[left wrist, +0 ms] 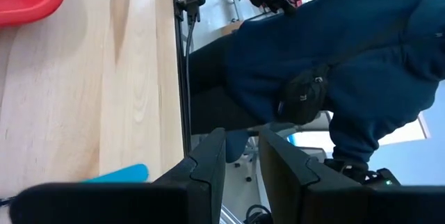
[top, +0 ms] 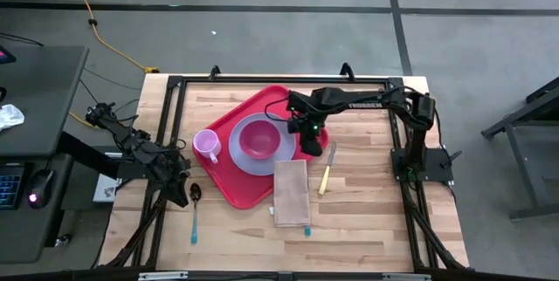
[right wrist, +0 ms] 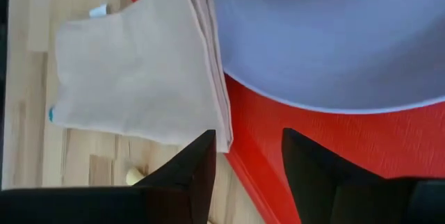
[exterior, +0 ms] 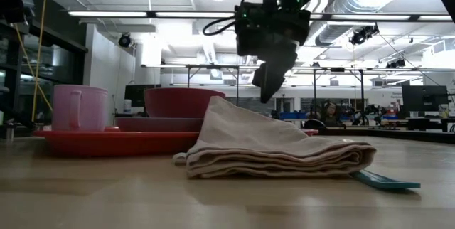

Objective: Set up tray
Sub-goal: Put the brown table napkin to the right of the white plate on the red serving tray

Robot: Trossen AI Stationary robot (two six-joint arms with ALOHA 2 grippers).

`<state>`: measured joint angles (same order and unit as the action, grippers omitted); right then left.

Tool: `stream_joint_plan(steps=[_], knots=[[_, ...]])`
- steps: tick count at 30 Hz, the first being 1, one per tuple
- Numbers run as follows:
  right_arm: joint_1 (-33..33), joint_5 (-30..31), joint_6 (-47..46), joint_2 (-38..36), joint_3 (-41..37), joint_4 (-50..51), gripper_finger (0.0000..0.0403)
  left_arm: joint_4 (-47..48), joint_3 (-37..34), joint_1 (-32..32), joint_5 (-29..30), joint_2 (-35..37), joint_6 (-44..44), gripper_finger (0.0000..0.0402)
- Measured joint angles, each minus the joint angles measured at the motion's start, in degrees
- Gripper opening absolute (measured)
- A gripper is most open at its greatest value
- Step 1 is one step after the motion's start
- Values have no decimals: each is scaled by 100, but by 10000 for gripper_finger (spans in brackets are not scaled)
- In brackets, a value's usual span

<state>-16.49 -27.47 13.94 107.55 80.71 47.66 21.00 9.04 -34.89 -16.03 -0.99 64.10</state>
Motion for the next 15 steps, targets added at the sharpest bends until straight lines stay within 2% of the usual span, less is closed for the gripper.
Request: stream_joint_plan(steps=[7, 15], knots=[[115, -319, -307, 0, -55, -166, 142, 3, 0, 0, -9, 1, 72, 117], [166, -312, -535, 4, -514, -467, 142, 0, 0, 0, -9, 1, 83, 117]])
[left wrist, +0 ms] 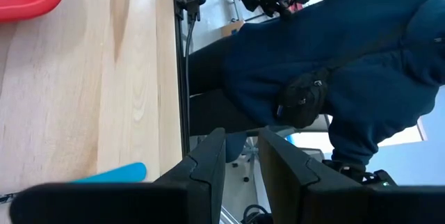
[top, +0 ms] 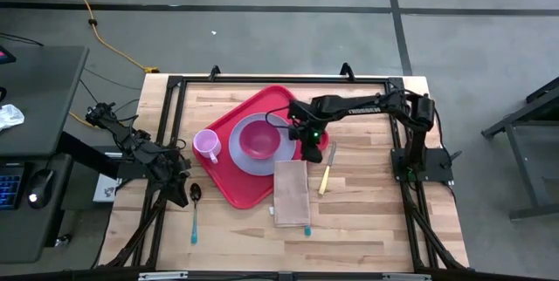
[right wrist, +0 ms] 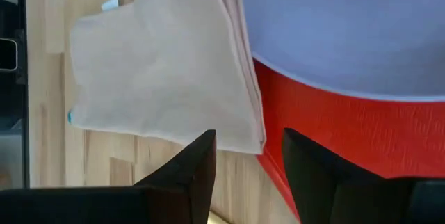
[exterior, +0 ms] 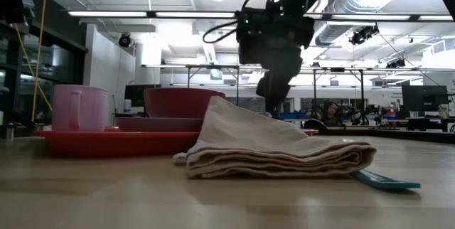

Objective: Set up tray
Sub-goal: Put the brown table napkin to the right of the white plate on the red serving tray

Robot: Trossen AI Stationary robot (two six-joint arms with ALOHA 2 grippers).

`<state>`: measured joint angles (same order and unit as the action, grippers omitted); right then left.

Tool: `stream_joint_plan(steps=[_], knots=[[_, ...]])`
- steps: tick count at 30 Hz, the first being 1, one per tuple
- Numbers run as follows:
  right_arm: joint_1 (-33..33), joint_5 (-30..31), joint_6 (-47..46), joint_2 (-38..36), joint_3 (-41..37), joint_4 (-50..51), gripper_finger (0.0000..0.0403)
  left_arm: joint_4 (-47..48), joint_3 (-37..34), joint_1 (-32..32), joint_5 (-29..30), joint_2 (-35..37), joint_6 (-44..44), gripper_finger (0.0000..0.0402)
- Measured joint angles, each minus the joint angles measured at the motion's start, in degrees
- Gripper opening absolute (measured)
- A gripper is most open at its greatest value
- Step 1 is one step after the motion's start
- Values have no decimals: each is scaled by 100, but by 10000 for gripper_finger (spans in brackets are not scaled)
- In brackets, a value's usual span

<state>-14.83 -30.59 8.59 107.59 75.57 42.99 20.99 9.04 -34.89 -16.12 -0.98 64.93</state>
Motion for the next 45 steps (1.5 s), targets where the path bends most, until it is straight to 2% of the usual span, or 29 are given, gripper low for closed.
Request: stream_joint_plan(steps=[9, 20, 34, 45], knots=[[26, 17, 68, -2, -24, -260, 142, -28, 0, -1, -9, 1, 180, 117], [103, -241, -238, 0, -341, -711, 142, -33, 0, 0, -146, 0, 286, 117], [146, 29, -218, 0, -341, -901, 142, -31, 0, 0, -230, 1, 294, 117], [172, -15, -322, 107, -341, -1018, 142, -83, 0, 0, -283, 1, 300, 117]])
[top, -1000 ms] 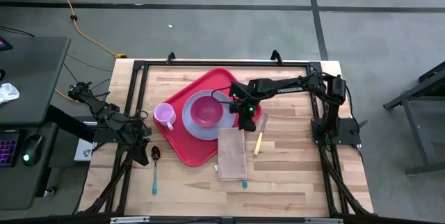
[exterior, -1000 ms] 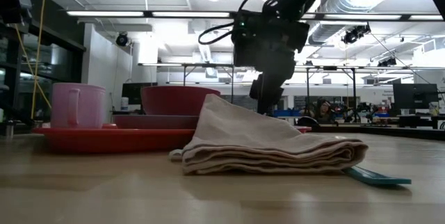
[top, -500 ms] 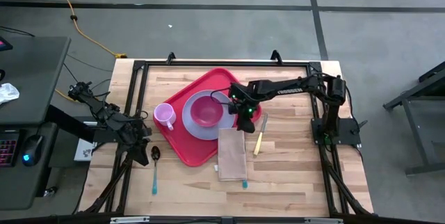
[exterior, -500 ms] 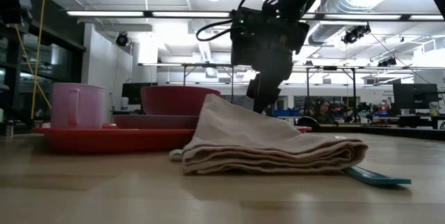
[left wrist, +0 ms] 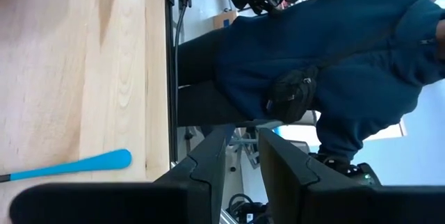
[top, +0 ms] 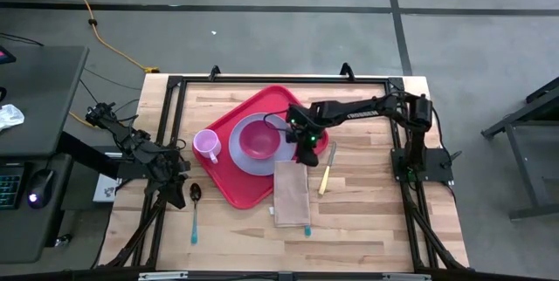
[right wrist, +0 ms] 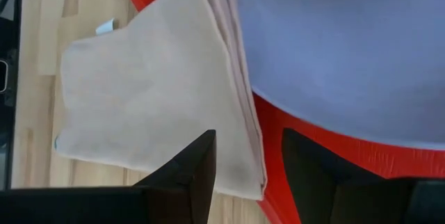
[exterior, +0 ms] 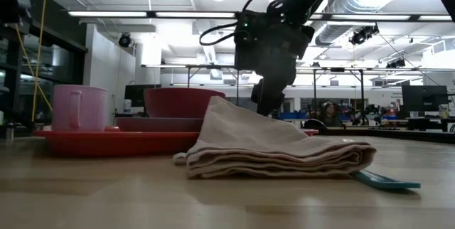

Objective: Set up tray
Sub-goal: Put the brown table napkin to the right of the white plate on the red serving tray

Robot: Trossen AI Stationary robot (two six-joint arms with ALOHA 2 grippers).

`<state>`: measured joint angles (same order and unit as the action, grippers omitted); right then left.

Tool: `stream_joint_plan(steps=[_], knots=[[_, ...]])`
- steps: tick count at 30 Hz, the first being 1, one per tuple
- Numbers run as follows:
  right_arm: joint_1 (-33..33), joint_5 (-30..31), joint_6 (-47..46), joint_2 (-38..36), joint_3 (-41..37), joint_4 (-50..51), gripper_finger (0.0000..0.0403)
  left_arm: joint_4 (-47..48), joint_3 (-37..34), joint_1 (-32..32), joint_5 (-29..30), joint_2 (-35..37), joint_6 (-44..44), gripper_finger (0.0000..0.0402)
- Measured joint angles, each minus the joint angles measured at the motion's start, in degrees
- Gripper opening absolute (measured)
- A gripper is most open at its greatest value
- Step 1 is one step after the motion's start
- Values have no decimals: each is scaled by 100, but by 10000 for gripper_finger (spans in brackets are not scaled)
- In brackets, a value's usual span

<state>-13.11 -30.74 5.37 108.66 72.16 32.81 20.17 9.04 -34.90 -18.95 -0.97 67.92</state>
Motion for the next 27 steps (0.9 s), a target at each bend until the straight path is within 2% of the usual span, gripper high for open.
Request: stream_joint_plan(steps=[16, 27], knots=[[6, -183, 0, 230, 0, -55, 142, -31, 0, 0, -14, 0, 2, 117], [89, -362, -241, 234, -313, -332, 142, -29, 0, 0, -14, 0, -2, 117]])
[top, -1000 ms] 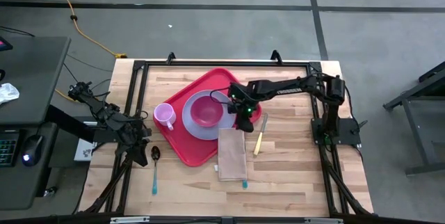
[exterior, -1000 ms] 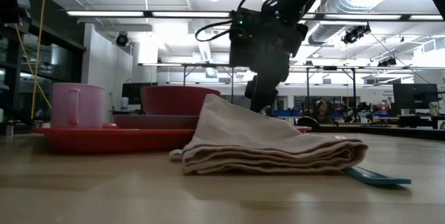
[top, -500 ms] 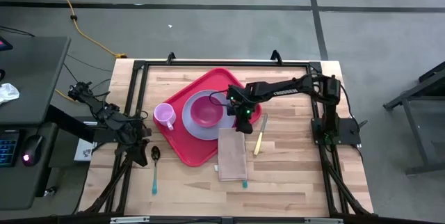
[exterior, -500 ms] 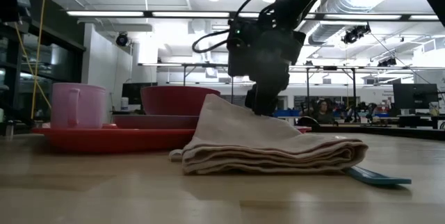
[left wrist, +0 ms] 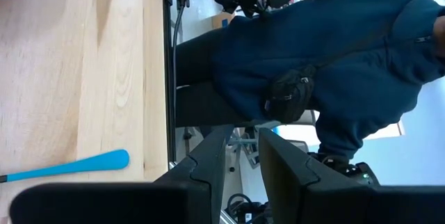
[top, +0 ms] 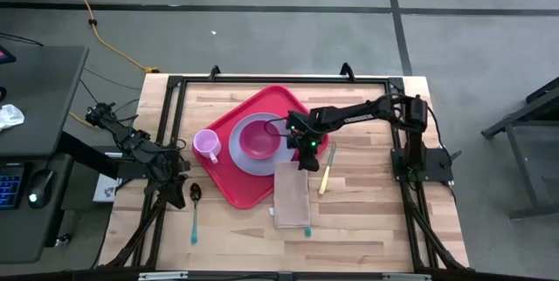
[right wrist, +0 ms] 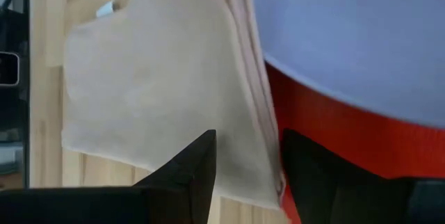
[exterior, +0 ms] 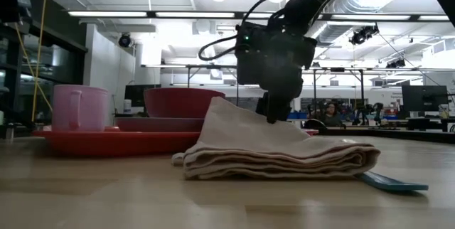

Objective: Set up tray
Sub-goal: Put the brown table napkin to the right of the white plate on the red serving tray

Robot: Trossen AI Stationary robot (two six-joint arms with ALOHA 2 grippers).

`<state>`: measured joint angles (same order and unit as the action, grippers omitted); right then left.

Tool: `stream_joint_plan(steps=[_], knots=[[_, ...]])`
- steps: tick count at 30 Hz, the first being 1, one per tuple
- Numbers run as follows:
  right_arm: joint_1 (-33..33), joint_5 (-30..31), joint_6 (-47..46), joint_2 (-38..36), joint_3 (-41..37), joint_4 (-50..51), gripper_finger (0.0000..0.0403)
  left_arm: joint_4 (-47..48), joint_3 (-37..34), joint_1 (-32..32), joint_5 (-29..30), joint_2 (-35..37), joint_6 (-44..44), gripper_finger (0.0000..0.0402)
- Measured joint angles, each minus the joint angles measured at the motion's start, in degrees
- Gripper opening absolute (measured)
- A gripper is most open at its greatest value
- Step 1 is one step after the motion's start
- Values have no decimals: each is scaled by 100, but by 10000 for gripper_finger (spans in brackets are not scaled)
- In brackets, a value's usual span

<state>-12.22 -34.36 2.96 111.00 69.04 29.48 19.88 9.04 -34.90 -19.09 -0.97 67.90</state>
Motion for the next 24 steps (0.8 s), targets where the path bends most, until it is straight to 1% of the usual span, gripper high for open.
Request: stream_joint_plan(steps=[4, 8, 13, 16, 18, 22, 24], knots=[[1, 76, 0, 0, 2, -62, 137, -1, 0, 0, 1, 0, 7, 117], [40, 174, -21, 0, 2, -65, 116, -1, 0, -1, 2, 0, 9, 117], [157, 411, -20, 0, 2, -73, 65, -2, 0, -1, 2, -1, 9, 117], [173, 440, -61, -9, 7, -84, 25, 0, 0, 0, 2, 0, 11, 117], [170, 438, -84, -9, 7, -88, 7, -2, 0, -2, 2, 0, 11, 117], [133, 433, -396, -9, 7, -86, 9, 0, 0, 0, 3, 0, 11, 117], [128, 385, -437, -9, 17, -73, 3, -2, 0, -2, 4, 0, 11, 117]])
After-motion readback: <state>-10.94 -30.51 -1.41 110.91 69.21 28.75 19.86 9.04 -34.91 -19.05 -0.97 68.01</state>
